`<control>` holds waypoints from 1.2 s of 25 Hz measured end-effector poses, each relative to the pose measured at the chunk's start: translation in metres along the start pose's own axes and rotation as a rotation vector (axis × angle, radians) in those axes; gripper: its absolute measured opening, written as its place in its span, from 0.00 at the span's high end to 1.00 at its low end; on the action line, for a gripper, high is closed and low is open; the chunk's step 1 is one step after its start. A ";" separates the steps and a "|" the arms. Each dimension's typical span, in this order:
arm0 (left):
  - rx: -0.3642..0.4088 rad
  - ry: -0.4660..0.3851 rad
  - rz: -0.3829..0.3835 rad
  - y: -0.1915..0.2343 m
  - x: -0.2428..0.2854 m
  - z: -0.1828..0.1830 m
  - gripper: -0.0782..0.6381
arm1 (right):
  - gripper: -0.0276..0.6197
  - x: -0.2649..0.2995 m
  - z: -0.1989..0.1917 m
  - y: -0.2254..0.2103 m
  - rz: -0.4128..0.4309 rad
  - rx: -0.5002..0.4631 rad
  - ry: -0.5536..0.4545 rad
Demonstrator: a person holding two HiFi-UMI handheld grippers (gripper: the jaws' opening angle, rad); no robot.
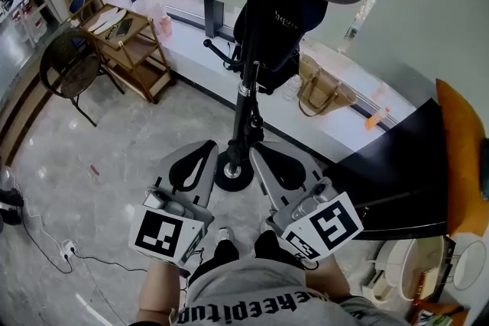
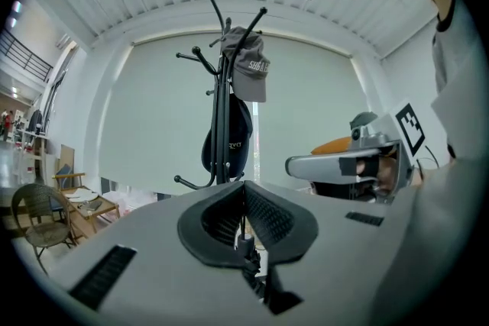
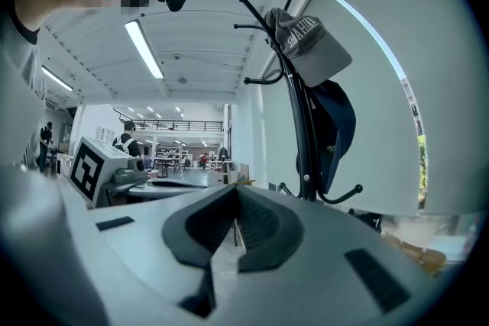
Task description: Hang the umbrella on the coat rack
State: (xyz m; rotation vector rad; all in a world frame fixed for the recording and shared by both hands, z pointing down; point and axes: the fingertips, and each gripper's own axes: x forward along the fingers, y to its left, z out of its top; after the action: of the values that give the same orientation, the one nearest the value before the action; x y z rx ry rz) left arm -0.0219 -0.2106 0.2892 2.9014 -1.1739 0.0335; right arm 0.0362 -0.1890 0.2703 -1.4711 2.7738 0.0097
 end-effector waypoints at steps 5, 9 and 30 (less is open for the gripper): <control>0.019 -0.006 -0.017 0.003 -0.007 0.003 0.87 | 0.94 0.000 0.001 0.008 -0.023 -0.008 0.000; 0.018 -0.017 -0.037 0.003 -0.010 0.005 0.87 | 0.94 0.000 0.001 0.014 -0.035 -0.029 0.005; 0.029 -0.028 -0.129 -0.004 -0.002 0.005 0.87 | 0.94 -0.001 0.005 0.017 -0.097 -0.070 0.014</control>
State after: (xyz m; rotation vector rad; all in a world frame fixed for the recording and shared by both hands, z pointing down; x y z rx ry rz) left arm -0.0209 -0.2064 0.2841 3.0053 -0.9950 0.0094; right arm 0.0232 -0.1786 0.2653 -1.6266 2.7366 0.0977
